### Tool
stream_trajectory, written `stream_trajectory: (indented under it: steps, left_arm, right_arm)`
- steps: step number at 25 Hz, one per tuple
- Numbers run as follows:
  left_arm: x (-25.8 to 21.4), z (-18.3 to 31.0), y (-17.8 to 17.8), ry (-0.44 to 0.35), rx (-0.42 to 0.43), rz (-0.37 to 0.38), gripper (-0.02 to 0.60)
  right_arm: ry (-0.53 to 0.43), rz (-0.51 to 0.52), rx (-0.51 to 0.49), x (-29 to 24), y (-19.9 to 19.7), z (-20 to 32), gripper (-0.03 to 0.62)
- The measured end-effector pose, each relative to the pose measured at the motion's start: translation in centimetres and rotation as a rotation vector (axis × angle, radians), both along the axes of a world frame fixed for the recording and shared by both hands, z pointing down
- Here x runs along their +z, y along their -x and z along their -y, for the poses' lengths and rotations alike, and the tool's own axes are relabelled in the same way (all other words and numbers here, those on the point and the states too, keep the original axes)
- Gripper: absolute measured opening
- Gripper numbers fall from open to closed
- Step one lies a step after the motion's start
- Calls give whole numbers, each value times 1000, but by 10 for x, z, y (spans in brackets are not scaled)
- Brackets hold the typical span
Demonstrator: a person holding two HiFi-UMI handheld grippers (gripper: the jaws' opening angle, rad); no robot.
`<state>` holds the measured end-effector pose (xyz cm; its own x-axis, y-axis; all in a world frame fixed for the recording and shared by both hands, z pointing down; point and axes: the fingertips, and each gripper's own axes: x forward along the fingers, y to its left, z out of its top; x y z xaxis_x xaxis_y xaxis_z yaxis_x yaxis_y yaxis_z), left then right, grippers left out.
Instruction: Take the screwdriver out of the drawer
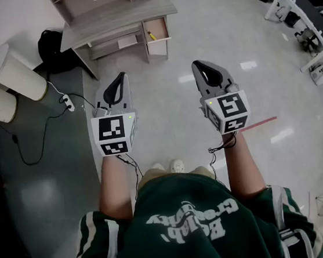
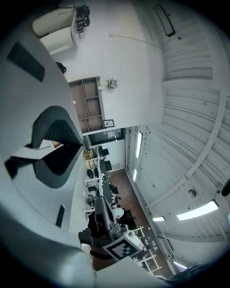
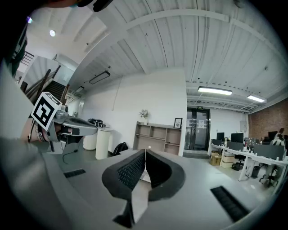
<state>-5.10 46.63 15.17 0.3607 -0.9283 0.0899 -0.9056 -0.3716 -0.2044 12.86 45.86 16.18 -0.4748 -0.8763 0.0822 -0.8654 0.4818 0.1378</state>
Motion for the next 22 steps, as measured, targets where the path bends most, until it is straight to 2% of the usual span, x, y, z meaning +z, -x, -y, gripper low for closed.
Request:
stream_trajectory:
  steps: [22]
  left_arm:
    - [0, 2, -6, -15, -17, 9, 18]
  right_arm:
    - [2, 30, 6, 6, -11, 5, 35]
